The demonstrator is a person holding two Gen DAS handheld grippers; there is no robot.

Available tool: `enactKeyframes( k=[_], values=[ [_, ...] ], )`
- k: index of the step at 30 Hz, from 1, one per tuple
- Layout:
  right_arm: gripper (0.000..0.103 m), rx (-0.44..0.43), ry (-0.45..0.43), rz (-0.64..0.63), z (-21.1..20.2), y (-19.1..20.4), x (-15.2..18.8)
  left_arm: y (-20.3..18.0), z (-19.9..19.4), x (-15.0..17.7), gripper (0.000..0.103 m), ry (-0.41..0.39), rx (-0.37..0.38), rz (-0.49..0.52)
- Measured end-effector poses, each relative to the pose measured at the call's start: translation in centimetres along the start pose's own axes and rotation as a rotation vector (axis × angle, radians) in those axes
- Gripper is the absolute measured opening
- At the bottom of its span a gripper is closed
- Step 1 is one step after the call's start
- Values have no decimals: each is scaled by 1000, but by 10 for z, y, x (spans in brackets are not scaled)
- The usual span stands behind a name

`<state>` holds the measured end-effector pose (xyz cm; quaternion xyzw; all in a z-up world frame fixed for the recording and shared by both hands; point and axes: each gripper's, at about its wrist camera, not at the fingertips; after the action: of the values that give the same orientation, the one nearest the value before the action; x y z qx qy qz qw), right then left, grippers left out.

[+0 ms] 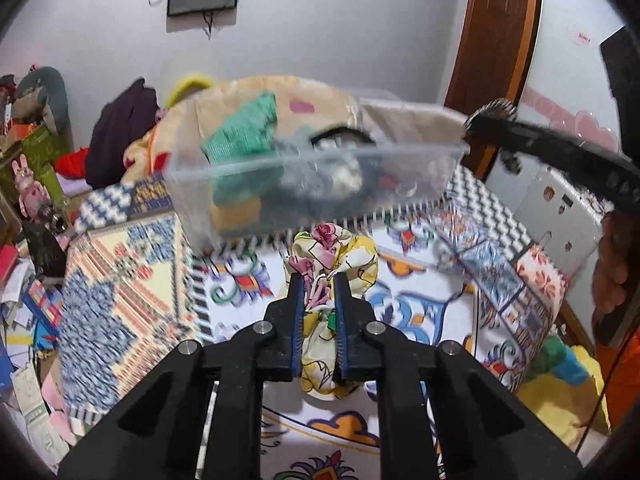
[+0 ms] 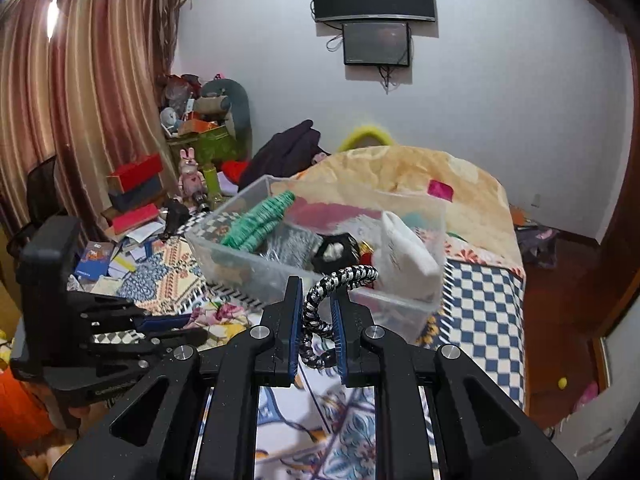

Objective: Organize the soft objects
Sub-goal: 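Grasp the floral scrunchie with the left gripper while the right grasps the braided hair tie, then drop the scrunchie and braided hair tie into the clear box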

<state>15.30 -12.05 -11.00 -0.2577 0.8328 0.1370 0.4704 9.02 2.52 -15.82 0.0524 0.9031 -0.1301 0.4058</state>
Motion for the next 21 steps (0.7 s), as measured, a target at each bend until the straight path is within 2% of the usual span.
enactKeyframes(
  k=[7,12,16,21],
  values=[
    [13,-21,-24,-18,18,8,-20,9,-20,-33,13,-100,-37,1],
    [13,-49,-4,-5,43,7,-32,15,-20,-61,13,-155,-53,-11],
    [13,-39,42,3,68,7,-35,17,-6,-81,13,-160,-65,-5],
    [18,0,89,16,86,6,-28,24,16,-95,13,-153,-64,-23]
  ],
)
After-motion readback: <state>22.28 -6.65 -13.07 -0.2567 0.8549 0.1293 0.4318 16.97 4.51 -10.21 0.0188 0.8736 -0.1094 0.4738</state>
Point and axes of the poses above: each gripper's, at about its wrist camera, not at the fingertips, and z roughly the way its jaws point, y to its left, x to its underside, and after that the axes turned 7 degrees about x, right-handed
